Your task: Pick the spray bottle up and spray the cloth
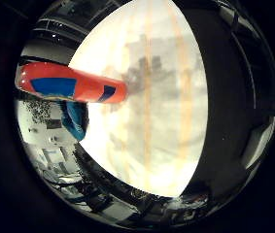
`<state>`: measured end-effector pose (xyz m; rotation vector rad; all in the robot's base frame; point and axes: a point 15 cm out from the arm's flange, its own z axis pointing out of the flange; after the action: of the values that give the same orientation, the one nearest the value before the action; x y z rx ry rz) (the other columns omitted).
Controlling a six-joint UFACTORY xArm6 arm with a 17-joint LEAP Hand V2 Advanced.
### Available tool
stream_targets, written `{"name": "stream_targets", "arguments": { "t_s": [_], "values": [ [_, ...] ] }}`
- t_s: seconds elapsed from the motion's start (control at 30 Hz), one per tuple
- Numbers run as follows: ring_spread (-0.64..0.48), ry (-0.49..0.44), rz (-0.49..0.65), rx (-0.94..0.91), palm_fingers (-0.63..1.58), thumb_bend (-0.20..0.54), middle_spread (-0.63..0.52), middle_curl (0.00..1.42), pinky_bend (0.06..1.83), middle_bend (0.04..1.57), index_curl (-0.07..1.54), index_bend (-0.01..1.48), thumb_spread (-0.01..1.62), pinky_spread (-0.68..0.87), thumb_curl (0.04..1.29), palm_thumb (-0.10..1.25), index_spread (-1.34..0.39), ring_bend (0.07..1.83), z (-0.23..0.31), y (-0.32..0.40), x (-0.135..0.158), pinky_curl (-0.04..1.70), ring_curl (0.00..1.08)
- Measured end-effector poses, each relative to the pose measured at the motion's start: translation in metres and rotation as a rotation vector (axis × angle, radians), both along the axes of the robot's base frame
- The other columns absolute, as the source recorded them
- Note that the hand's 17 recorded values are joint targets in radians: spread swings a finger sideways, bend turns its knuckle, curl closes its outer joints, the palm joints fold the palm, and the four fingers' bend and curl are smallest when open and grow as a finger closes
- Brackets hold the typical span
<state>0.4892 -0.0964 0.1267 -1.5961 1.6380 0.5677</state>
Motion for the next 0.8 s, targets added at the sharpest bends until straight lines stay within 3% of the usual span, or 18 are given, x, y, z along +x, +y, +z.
{"name": "stream_targets", "arguments": {
  "t_s": [0.63, 0.8],
  "values": [
    [0.18, 0.020, 0.021, 0.019, 0.10, -0.027, 0.14, 0.36, 0.45, 0.29, 0.26, 0.15, 0.99, 0.36, 0.30, 0.52, -0.13, 0.44, -0.023, 0.039, 0.010, 0.29, 0.26],
    [0.15, 0.026, 0.036, 0.021, 0.21, -0.025, 0.11, 0.36, 0.44, 0.31, 0.27, 0.16, 0.98, 0.33, 0.30, 0.53, -0.13, 0.47, -0.023, 0.048, 0.011, 0.28, 0.27]
  ]
}}
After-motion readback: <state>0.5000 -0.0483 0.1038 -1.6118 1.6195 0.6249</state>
